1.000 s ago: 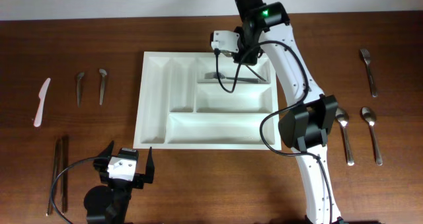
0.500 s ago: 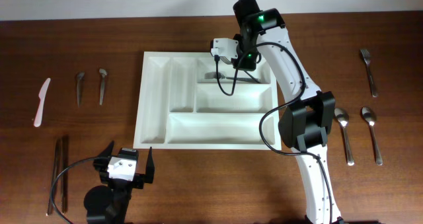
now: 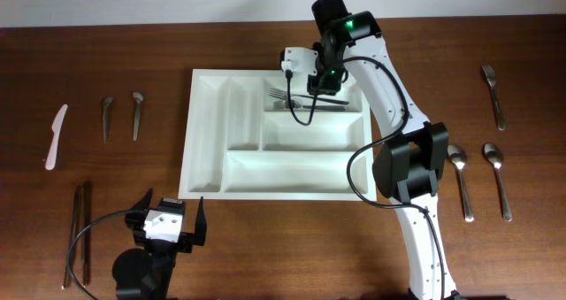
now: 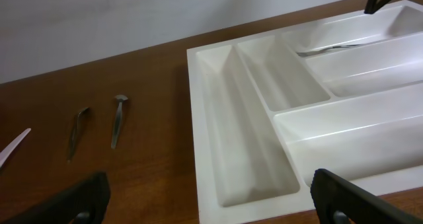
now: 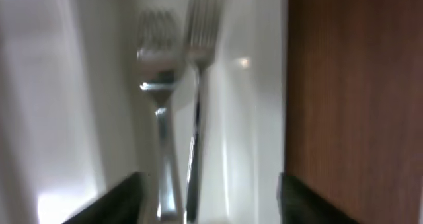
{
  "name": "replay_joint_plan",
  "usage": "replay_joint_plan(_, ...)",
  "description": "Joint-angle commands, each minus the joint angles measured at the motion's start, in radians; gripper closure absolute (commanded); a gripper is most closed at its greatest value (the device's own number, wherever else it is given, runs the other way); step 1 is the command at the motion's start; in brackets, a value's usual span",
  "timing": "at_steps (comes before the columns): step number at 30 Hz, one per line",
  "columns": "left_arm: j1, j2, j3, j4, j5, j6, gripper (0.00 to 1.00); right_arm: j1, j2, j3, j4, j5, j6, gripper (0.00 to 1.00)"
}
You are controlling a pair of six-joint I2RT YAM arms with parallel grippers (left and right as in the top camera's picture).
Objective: Pack container
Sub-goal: 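Open the right gripper to drop the fork, move back right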
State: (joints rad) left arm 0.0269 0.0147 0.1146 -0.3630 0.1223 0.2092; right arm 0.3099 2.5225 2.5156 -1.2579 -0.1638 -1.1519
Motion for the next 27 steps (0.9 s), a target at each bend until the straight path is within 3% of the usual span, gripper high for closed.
replay_joint_plan(1, 0.005, -0.008, -0.004, -0.001, -0.008, 0.013, 0.01, -0.002, -0.008, 0.033, 0.018, -0.003, 0.129, 0.09)
replay_joint_plan(2, 0.005, -0.008, -0.004, -0.001, -0.008, 0.013, 0.01, -0.002, -0.009, 0.055, 0.018, 0.007, 0.162, 0.01)
replay_joint_plan(8, 0.005, -0.008, -0.004, -0.001, -0.008, 0.013, 0.01, -0.042, -0.037, 0.311, 0.002, 0.293, 0.579, 0.01)
replay_joint_plan(14, 0.005, -0.008, -0.004, -0.001, -0.008, 0.013, 0.01, -0.158, -0.053, 0.508, -0.197, 0.456, 0.771, 0.01)
replay_joint_plan(19, 0.005, -0.008, -0.004, -0.001, -0.008, 0.013, 0.01, -0.346, -0.053, 0.555, -0.385, 0.414, 0.914, 0.01)
replay_joint_plan(27, 0.005, -0.008, -0.004, -0.001, -0.008, 0.013, 0.01, -0.633, -0.051, 0.528, -0.391, 0.115, 0.933, 0.01)
